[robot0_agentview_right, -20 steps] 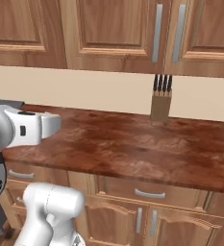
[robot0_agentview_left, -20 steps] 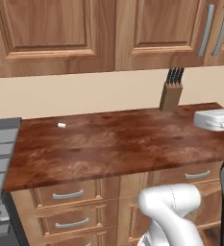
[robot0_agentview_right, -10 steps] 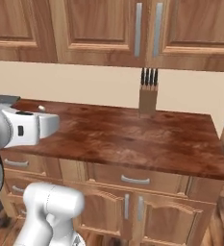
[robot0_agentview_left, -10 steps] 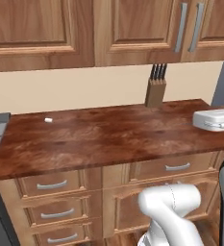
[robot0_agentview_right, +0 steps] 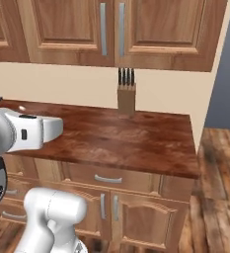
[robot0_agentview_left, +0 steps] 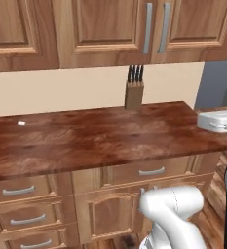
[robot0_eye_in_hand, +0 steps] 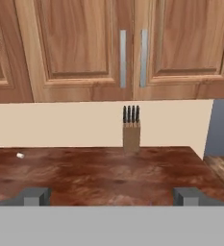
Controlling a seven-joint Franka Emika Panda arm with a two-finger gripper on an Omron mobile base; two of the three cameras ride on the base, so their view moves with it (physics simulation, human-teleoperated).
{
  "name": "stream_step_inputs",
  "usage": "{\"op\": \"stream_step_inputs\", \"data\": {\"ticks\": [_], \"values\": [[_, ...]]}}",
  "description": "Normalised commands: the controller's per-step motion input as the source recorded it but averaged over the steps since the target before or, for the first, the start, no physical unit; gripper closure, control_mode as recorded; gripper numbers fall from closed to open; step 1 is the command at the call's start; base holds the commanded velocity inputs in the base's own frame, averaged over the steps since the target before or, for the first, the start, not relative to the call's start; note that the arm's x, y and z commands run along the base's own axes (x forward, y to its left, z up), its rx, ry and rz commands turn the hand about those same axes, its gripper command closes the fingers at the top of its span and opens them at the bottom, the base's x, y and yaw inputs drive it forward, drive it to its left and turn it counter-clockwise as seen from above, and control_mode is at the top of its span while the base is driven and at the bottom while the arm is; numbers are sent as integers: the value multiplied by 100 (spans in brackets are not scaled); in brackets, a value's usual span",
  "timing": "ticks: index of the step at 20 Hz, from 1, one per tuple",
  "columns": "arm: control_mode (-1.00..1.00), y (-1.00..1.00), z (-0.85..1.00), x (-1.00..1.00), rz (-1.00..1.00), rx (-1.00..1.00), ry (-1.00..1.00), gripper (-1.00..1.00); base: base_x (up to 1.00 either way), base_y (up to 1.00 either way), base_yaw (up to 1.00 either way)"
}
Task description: Close all open cabinet doors.
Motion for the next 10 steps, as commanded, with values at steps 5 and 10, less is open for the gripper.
{"op": "stream_step_inputs", "data": {"ticks": [5,10], "values": [[100,0,0,0,0,0,0,-100,-1,-35,17],[100,0,0,0,0,0,0,-100,0,-31,30]]}}
